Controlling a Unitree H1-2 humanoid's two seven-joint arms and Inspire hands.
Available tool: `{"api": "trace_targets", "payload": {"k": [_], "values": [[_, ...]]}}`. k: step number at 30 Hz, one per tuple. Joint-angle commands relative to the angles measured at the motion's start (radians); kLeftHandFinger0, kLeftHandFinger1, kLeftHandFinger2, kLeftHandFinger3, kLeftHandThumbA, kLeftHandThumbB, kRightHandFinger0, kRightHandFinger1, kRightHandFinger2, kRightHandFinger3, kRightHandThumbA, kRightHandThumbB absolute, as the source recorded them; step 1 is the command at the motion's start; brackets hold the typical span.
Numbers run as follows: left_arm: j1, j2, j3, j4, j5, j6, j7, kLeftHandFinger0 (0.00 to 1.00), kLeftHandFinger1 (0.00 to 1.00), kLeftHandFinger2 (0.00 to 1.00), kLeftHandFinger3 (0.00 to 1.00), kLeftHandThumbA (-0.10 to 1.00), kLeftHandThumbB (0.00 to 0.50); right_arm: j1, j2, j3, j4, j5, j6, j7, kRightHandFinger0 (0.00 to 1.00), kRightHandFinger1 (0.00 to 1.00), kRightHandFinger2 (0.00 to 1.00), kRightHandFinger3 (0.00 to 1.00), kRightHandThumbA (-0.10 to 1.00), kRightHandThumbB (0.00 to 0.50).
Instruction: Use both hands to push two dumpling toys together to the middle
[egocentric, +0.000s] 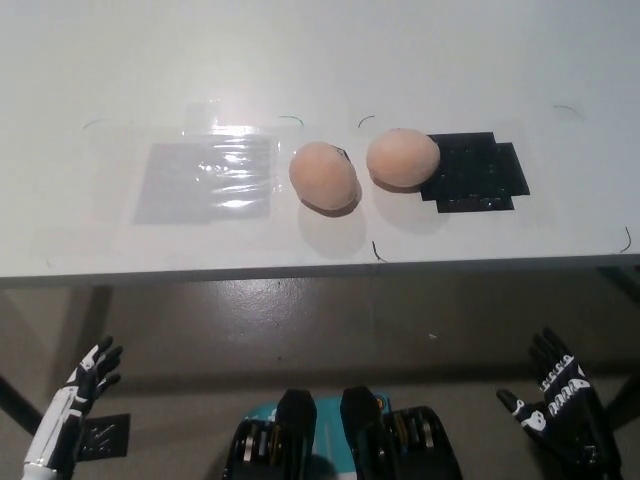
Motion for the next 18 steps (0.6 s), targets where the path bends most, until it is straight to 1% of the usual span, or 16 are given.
{"api": "trace_targets", "payload": {"k": [1, 4, 5, 9, 10, 12, 13, 14, 16, 18], "values": [[0.019, -0.004, 0.008, -0.009, 0.003, -0.041, -0.016, 1.00, 1.00, 1.00, 1.00, 1.00, 0.126, -0.003, -0.003, -0.009, 0.018, -0.010, -0.084, 0.019, 1.00, 1.00, 1.00, 1.00, 1.00, 0.201], [0.028, -0.004, 0.005, -0.016, 0.016, -0.041, -0.008, 1.00, 1.00, 1.00, 1.00, 1.00, 0.125, -0.002, -0.004, -0.010, 0.029, 0.003, -0.083, 0.027, 1.00, 1.00, 1.00, 1.00, 0.99, 0.185], [0.030, -0.005, 0.004, -0.021, 0.017, -0.041, -0.007, 1.00, 1.00, 1.00, 1.00, 1.00, 0.111, -0.005, -0.004, -0.011, 0.033, 0.003, -0.084, 0.027, 1.00, 1.00, 1.00, 1.00, 0.99, 0.191], [0.027, -0.003, 0.006, -0.026, 0.026, -0.041, 0.002, 1.00, 1.00, 1.00, 1.00, 1.00, 0.109, -0.022, -0.004, -0.013, 0.051, 0.000, -0.085, 0.027, 1.00, 1.00, 1.00, 1.00, 0.99, 0.189], [0.025, -0.003, 0.007, -0.027, 0.023, -0.041, 0.000, 1.00, 1.00, 1.00, 1.00, 1.00, 0.093, -0.027, -0.002, -0.016, 0.054, 0.006, -0.085, 0.029, 1.00, 1.00, 1.00, 1.00, 0.97, 0.190], [0.023, -0.004, 0.010, -0.027, 0.032, -0.041, 0.010, 1.00, 1.00, 1.00, 1.00, 1.00, 0.090, -0.030, -0.002, -0.018, 0.053, 0.012, -0.085, 0.034, 1.00, 1.00, 1.00, 1.00, 0.96, 0.189], [0.023, -0.004, 0.008, -0.031, 0.032, -0.041, 0.008, 1.00, 1.00, 1.00, 1.00, 1.00, 0.079, -0.031, -0.002, -0.017, 0.053, 0.011, -0.081, 0.025, 1.00, 1.00, 1.00, 1.00, 0.96, 0.205], [0.023, -0.004, 0.008, -0.033, 0.033, -0.041, 0.008, 1.00, 1.00, 1.00, 1.00, 1.00, 0.078, -0.032, -0.002, -0.018, 0.054, 0.010, -0.081, 0.023, 1.00, 1.00, 1.00, 1.00, 0.96, 0.206], [0.025, -0.003, 0.008, -0.032, 0.035, -0.041, 0.009, 1.00, 1.00, 1.00, 1.00, 1.00, 0.087, -0.029, -0.003, -0.017, 0.049, 0.001, -0.082, 0.023, 1.00, 1.00, 1.00, 1.00, 0.96, 0.188], [0.024, -0.003, 0.008, -0.031, 0.031, -0.041, 0.005, 1.00, 1.00, 1.00, 1.00, 1.00, 0.082, -0.030, -0.001, -0.020, 0.048, -0.006, -0.085, 0.021, 1.00, 1.00, 1.00, 1.00, 0.96, 0.191]]}}
